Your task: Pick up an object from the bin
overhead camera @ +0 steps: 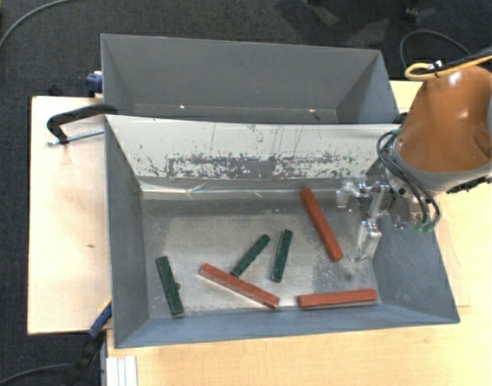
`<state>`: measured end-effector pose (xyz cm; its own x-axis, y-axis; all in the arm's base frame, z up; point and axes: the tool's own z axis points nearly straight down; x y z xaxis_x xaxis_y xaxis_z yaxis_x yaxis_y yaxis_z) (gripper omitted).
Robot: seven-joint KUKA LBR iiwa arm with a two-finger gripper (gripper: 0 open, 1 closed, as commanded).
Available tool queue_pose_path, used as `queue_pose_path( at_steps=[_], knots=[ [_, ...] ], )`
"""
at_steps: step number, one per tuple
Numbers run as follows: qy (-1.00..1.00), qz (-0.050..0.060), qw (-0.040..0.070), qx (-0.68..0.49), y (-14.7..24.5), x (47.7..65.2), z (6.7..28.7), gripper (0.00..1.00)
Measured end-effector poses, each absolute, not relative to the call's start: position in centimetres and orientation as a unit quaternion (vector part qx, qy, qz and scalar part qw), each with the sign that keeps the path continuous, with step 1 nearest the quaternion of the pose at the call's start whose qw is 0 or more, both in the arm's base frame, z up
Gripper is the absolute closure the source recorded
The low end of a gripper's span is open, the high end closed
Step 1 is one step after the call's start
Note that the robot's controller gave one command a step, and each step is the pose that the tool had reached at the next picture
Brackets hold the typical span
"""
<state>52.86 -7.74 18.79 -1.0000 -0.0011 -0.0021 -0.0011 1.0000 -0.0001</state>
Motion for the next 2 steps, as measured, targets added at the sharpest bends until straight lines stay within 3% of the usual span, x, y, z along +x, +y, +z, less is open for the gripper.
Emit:
queue_pose_path(
  at_steps=[1, 2],
  knots=[
    [0.996, 0.002, -0.001, -0.094, -1.2, 57.6, 6.7, 0.0],
    [0.989, 0.002, -0.002, -0.15, 4.0, 52.1, 7.1, 0.0]
  ],
)
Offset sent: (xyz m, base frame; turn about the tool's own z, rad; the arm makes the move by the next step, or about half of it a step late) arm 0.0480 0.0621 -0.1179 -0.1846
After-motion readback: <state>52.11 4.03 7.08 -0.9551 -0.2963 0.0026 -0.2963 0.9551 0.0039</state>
